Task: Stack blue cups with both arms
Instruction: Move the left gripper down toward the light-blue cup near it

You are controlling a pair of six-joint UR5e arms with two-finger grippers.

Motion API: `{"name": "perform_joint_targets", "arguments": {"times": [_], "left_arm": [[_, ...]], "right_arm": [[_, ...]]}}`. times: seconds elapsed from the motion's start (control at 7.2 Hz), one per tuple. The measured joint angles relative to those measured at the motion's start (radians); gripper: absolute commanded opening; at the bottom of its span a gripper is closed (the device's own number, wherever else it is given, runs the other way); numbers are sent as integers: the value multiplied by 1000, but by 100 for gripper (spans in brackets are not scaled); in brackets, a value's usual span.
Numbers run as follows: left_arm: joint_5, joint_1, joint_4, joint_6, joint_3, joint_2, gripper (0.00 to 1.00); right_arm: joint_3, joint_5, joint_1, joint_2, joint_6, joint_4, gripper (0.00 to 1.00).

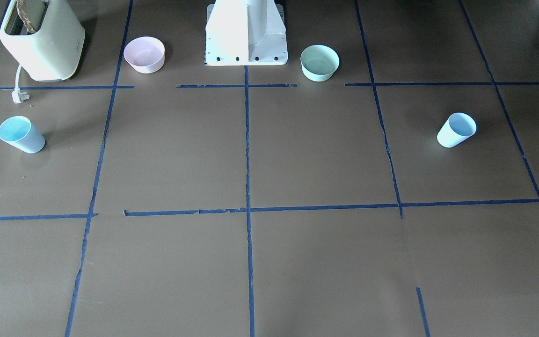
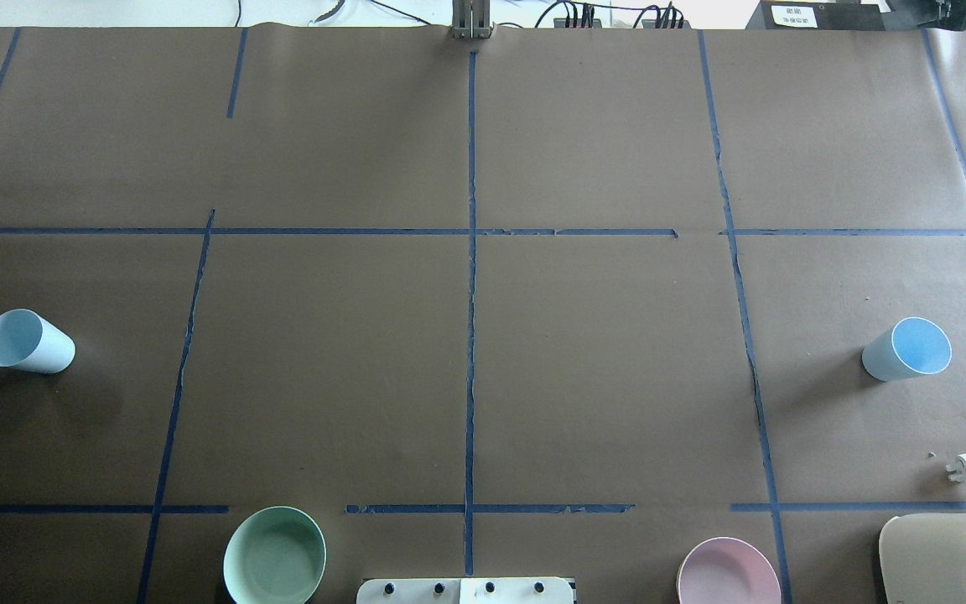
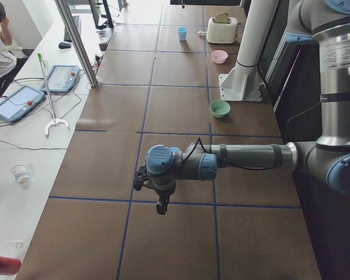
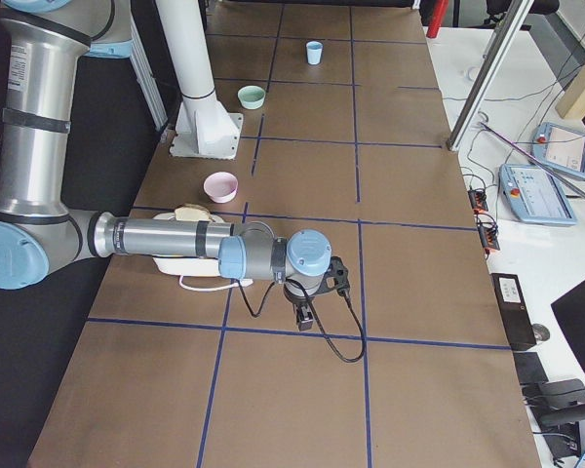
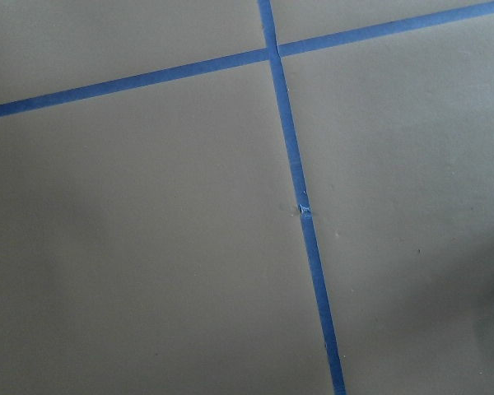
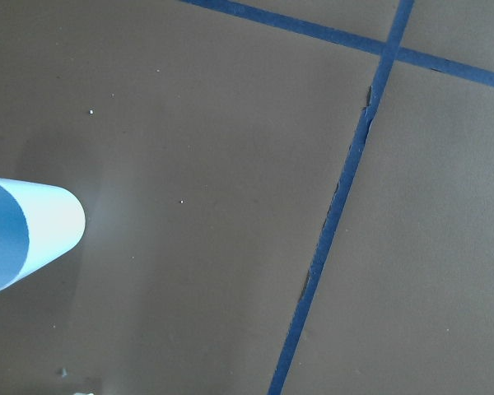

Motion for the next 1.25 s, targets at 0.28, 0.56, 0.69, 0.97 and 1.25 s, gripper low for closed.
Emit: {"name": "perform_joint_targets", "arguments": {"times": [0.28, 0.56, 0.69, 0.97, 1.25], "left_arm": [[0, 0, -1, 1, 1, 5, 100], [-1, 0, -2, 0, -6, 6, 100], [-2, 0, -7, -1, -14, 2, 100], [-7, 2, -62, -7, -20, -24, 100], [-16, 15, -145, -16, -13, -75, 100]], "right_arm": [[0, 0, 0, 0, 0, 0, 100], [0, 0, 0, 0, 0, 0, 100], [0, 2, -1, 0, 0, 0, 100], [0, 5, -2, 0, 0, 0, 100], [0, 6, -4, 0, 0, 0, 100]]}}
